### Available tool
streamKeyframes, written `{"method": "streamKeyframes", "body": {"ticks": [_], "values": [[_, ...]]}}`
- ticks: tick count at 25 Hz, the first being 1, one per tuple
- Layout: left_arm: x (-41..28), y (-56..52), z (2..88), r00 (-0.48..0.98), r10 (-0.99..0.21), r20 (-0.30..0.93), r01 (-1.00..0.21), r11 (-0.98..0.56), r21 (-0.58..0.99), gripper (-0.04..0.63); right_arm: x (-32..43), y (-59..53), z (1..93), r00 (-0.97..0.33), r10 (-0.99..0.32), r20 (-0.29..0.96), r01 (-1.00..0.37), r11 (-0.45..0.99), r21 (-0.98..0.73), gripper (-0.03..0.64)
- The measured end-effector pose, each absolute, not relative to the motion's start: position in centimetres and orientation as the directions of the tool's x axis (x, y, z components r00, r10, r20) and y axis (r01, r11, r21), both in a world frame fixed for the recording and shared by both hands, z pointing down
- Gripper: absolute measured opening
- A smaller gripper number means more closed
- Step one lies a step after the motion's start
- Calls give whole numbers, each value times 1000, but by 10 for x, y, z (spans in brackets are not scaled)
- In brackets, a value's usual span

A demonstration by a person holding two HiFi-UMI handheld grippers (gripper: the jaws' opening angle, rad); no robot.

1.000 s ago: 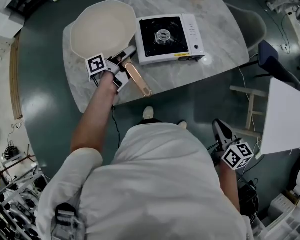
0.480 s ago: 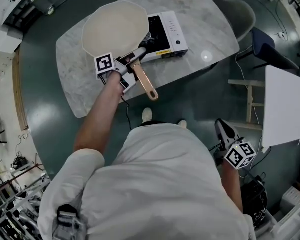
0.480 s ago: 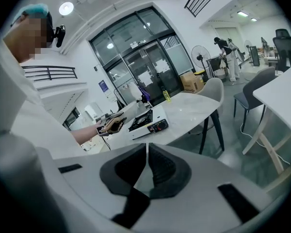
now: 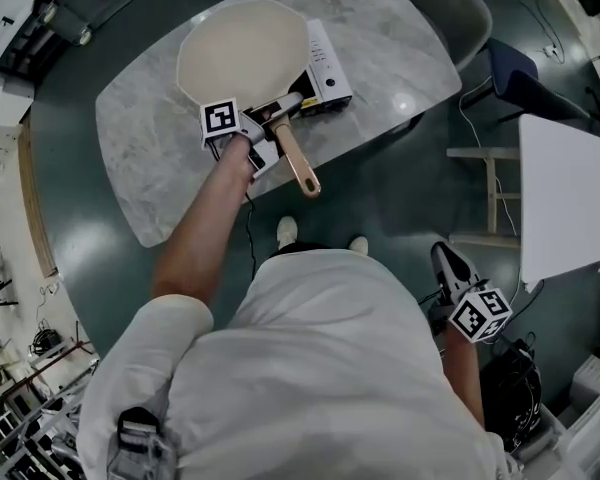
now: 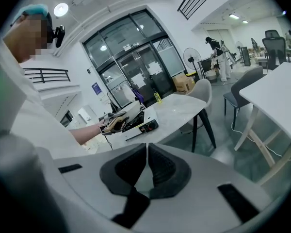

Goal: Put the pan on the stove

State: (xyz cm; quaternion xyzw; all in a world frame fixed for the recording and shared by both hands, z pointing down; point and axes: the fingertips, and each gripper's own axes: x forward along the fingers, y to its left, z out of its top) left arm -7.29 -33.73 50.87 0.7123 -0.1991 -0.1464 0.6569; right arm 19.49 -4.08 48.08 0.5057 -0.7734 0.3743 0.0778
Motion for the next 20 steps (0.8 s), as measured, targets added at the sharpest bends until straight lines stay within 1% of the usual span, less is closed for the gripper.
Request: {"method": "streamKeyframes", "body": {"ticks": [10, 20], "values": [[-53, -355, 525, 893, -446, 61, -102, -68, 992, 160, 206, -45, 481, -453, -729, 513, -849, 178, -498, 21], [-54, -357, 533, 895, -443, 51, -100, -88, 991, 160, 207, -47, 487, -445, -723, 529, -850, 154, -504, 21]]}}
